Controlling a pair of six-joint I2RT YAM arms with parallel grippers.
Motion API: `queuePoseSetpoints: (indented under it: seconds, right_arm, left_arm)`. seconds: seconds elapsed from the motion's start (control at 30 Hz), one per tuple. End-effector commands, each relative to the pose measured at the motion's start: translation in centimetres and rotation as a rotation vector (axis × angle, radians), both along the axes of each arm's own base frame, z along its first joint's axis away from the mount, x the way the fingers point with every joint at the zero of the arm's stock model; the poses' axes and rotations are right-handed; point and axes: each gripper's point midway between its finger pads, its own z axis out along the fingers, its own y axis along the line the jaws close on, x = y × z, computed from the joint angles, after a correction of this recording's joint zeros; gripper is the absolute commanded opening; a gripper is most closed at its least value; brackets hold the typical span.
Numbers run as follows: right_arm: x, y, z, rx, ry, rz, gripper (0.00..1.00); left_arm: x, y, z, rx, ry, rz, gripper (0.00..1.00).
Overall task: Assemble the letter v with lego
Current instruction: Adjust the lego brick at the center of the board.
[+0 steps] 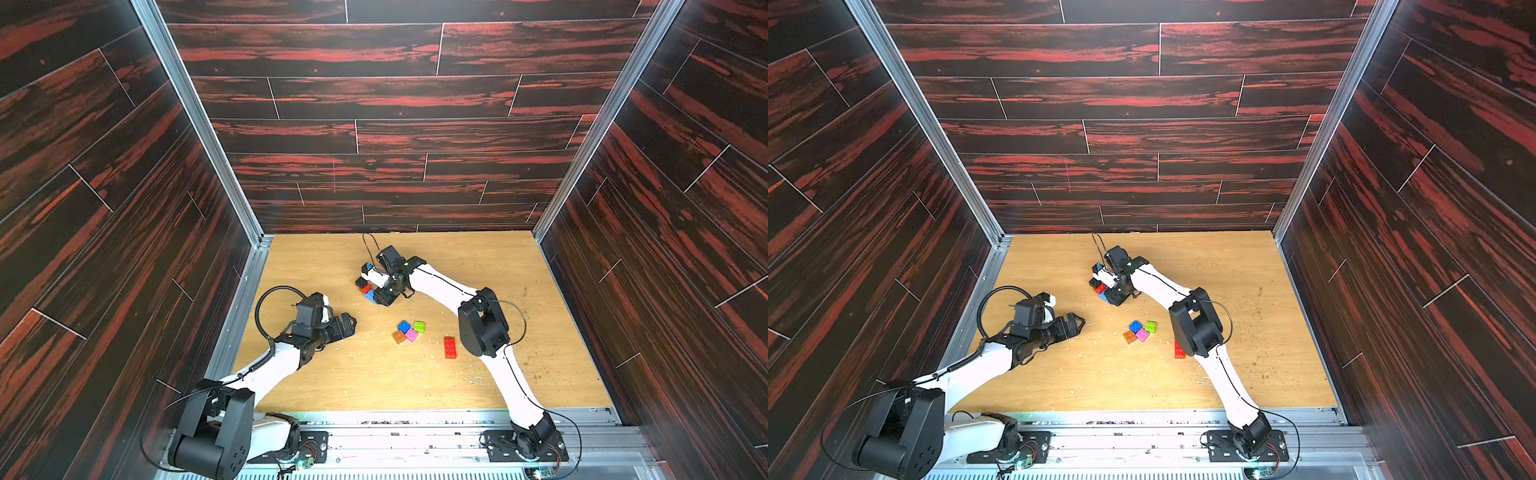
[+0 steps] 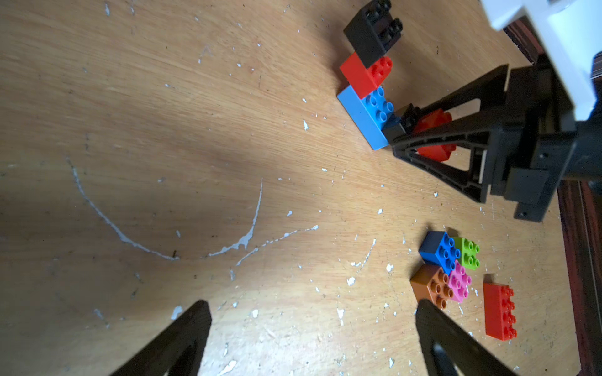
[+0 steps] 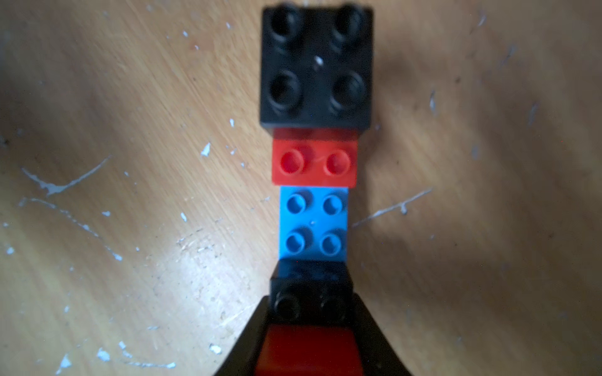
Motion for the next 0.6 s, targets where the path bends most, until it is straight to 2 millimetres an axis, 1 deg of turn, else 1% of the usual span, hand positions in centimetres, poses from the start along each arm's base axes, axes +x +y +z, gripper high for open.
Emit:
queuePoseSetpoints:
  seconds: [0.0,0.07,0.2,0.43,0.57]
  right_arm:
    - [-1.0,-0.6,-1.7,-0.047,0.088,-0.032,0.50]
    - [-0.7,-0.2,-1.3,-0.043,0.085,-0.036,0.55]
    - [-0.5,0.1,-1.5,-0.056,0.072,-0.041,0.59]
    - [0.1,0.7,-2.2,-0.071,0.040,-0.061,0.58]
    - [0.3,1.1,-2.4,-0.062,0.043,-0.069,0.52]
  left_arm:
    - [0.4,0.2,0.8,0.015,-0.028,0.000,1.00]
    - [0.4,0.3,0.8,0.016,-0.028,0.000,1.00]
    - [0.3,0.4,0.9,0.019,-0.031,0.005,1.00]
    - [0.3,0.5,1.0,0.019,-0.034,0.008,1.00]
    - [0.2,0.4,1.1,0.018,-0.034,0.006,1.00]
